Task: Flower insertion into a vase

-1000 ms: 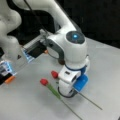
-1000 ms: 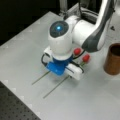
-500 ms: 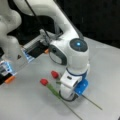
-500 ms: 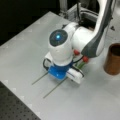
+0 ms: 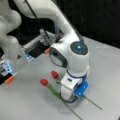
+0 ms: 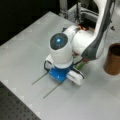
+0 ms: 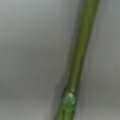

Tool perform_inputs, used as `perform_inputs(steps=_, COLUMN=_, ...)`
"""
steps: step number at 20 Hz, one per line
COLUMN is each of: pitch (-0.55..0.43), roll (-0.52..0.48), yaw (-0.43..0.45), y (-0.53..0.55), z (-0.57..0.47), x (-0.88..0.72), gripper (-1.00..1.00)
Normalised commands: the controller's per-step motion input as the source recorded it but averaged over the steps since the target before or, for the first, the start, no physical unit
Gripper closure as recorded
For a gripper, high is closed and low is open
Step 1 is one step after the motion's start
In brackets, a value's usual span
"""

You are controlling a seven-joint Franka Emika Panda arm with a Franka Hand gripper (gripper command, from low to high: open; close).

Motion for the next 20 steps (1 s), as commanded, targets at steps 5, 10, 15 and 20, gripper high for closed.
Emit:
perform_inputs(steps=5, pitch=-0.036, roll=0.087, yaw=-0.077, y=0.05, z=-0.11, x=0.07, gripper=1.0)
perform_inputs(steps=10, pitch=-0.058, roll=0.097, yaw=-0.078, y=0.07, z=-0.16, x=0.06, gripper=1.0)
perform_inputs(steps=15, pitch=-0.058, roll=0.099, yaw=-0.069, y=0.12, z=-0.22, x=0.06, gripper=1.0)
perform_inputs(steps=20, pitch=-0.025, roll=0.101, yaw=-0.059, y=0.17, z=-0.24, x=0.05, gripper=1.0)
